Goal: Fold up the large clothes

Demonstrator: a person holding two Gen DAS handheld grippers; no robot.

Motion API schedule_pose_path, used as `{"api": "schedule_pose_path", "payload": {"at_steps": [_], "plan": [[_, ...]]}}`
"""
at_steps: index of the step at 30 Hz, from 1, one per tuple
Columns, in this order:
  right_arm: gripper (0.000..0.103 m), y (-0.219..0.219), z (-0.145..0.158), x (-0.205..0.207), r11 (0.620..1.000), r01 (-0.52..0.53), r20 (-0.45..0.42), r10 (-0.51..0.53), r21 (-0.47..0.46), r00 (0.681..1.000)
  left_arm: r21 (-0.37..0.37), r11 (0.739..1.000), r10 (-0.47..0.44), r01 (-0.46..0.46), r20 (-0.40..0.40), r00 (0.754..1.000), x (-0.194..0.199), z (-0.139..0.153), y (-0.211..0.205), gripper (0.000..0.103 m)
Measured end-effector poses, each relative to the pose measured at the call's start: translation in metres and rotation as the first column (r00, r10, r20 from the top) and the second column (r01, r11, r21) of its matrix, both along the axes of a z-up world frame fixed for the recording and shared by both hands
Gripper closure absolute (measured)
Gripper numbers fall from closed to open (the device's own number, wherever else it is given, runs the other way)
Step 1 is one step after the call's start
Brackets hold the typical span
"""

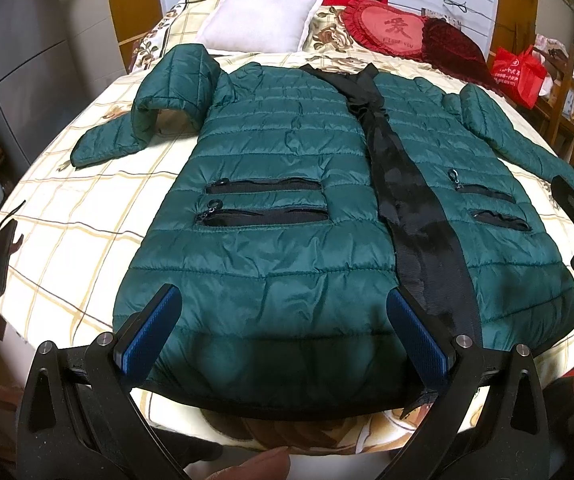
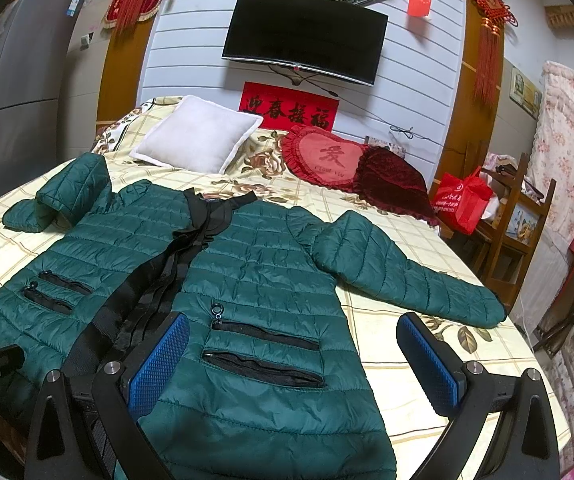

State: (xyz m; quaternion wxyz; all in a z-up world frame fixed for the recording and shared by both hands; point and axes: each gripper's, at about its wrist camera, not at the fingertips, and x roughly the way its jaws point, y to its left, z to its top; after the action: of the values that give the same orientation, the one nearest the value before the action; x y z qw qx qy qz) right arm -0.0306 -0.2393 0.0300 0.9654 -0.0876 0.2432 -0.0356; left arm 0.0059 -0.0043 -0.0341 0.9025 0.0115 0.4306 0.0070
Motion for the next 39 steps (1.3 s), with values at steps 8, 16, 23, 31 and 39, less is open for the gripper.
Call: {"api": "schedule_pose_path", "payload": {"at_steps": [8, 16, 23, 31, 39], "plan": [[0.0, 0.0, 0.0, 0.0, 1.0, 0.001, 0.0, -0.001, 0.0, 1.0, -0.005, 1.0, 0.004, -0.004, 0.001, 1.0, 0.0, -0.003, 0.001, 0.0], [0.0, 0.0, 0.0, 0.0, 1.0, 0.001, 0.001, -0.001, 0.001, 1.0, -0.025, 0.999, -0.036, 0.04, 0.128, 0.991, -0.004, 0.006, 0.001, 0.0], [0.0, 0.001, 0.0, 0.0, 1.0, 0.0, 0.0, 0.0, -0.004, 1.0, -0.016, 0.997, -0.079, 0.08, 0.074, 0.994, 0.0, 0.005, -0.003, 0.0], [0.0, 0.001, 0.0, 0.0, 1.0, 0.0, -0.001, 0.0, -0.003, 1.0, -0.039, 0.997, -0.07, 0.073, 0.078, 0.994, -0.003, 0.002, 0.001, 0.0], [0.0, 0.002, -0.001, 0.001, 1.0, 0.001, -0.002, -0.001, -0.003, 1.0, -0.052, 0.998, -0.035, 0.038, 0.062, 0.997, -0.003, -0.001, 0.005, 0.0]]}}
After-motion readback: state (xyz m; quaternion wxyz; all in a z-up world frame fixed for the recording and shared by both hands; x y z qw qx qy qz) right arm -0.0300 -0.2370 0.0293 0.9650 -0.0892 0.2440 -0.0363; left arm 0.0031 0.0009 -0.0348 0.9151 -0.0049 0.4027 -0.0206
